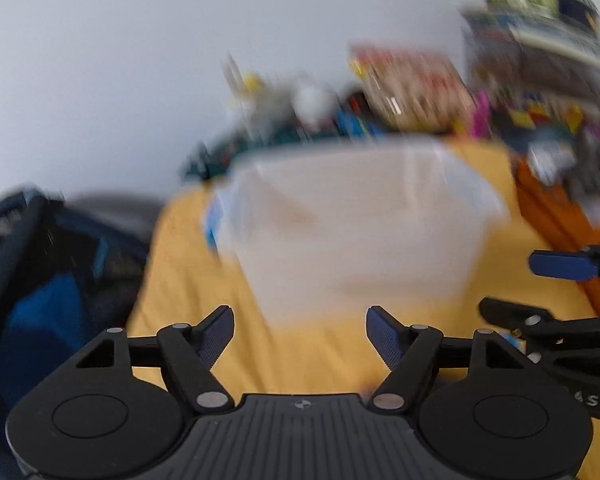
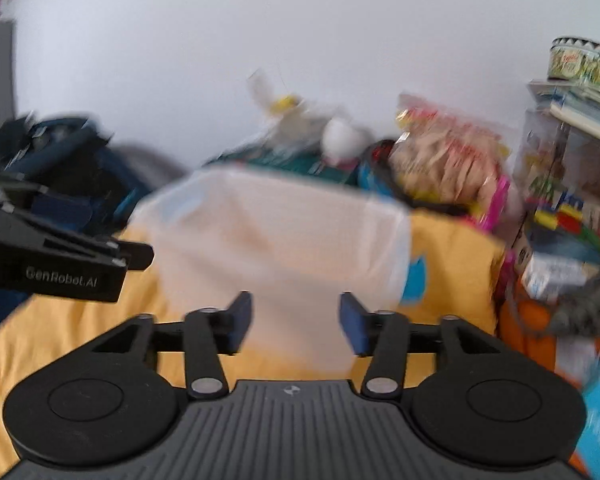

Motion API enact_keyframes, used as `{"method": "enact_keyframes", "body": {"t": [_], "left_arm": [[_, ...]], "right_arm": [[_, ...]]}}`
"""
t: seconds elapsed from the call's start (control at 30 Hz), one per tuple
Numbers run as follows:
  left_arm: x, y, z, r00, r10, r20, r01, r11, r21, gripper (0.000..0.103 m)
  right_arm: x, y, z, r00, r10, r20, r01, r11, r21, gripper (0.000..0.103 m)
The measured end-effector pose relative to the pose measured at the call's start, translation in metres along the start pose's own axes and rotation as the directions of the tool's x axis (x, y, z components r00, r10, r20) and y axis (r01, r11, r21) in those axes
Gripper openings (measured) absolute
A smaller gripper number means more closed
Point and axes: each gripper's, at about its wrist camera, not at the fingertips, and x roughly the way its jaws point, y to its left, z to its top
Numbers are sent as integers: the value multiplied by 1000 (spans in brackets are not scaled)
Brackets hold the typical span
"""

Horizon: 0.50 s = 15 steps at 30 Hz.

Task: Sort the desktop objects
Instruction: 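Lower the left tool onto the orange brick while the right tool approaches the pile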

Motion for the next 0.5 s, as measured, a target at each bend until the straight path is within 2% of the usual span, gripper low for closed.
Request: {"method": "enact_keyframes", "body": {"t": [0.07,0.17,0.23,0.3,0.37,0.43,0.5], "left_arm": [[0,0,-30,996,-59,-68,56,998,-32,76],[-4,0,-74,980,-131,-147,112,985,-130,76],[-9,-1,-94,977,-135,-165,110,982,-153,76],[-15,-6,-106,977,-115,-177,94,988,-123,76],[-18,-10,-111,979,-85,-187,71,994,-82,76],[-20,-9,-115,977,-84,-194,71,995,-72,76],[-17,-9,-119,974,-99,-205,82,992,-92,76]], "right_arm": [[-1,6,-31,994,40,-99,-41,999,-14,61],[-8,11,-69,982,89,-168,-92,996,-6,61],[-12,15,-88,974,101,-203,-101,995,11,61],[-20,18,-102,973,109,-204,-108,994,20,62],[-25,20,-105,974,111,-198,-108,994,27,74],[-37,23,-109,987,75,-139,-77,997,-5,96],[-48,30,-111,995,66,-69,-71,995,-74,98]]}}
